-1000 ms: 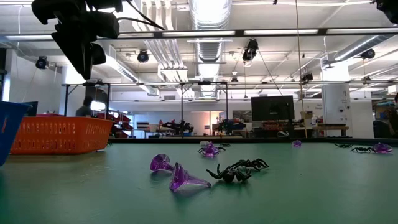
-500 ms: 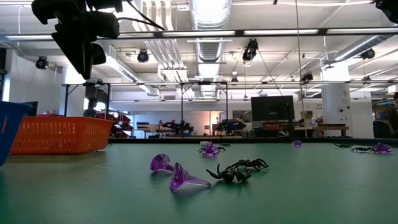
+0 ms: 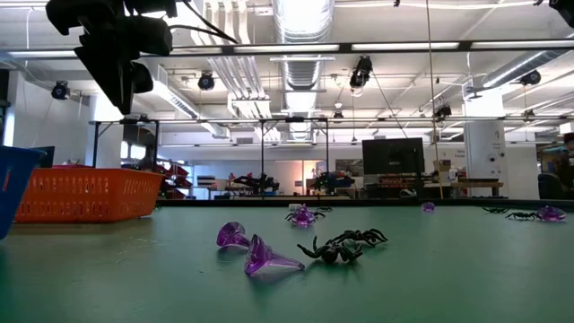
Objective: Sort Halloween decoration
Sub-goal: Put the white skeleton toy into the yellow bin, then put the violet witch hat toy into the orange bin
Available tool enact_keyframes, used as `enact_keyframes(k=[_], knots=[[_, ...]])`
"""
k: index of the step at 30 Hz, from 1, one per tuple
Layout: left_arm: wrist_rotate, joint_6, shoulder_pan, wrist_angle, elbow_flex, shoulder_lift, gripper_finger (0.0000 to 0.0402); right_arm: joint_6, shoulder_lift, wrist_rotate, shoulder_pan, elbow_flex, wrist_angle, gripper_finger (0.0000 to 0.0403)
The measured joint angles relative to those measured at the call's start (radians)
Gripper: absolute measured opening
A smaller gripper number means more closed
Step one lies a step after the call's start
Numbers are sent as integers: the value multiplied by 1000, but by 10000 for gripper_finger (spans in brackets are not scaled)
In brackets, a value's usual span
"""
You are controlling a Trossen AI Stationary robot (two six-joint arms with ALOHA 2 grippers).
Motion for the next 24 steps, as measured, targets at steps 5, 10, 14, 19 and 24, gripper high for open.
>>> enact_keyframes(k=[5,10,14,19,24], knots=[[0,0,0,1,0,0,96,-18,0,0,0,0,0,18],[0,0,0,1,0,0,96,-18,0,-1,0,0,-1,18],[0,0,0,1,0,0,96,-11,0,-2,0,0,-4,18],[0,0,0,2,0,0,96,-14,0,-2,0,0,-7,45],[0,0,0,2,0,0,96,-25,0,-2,0,0,-8,89]])
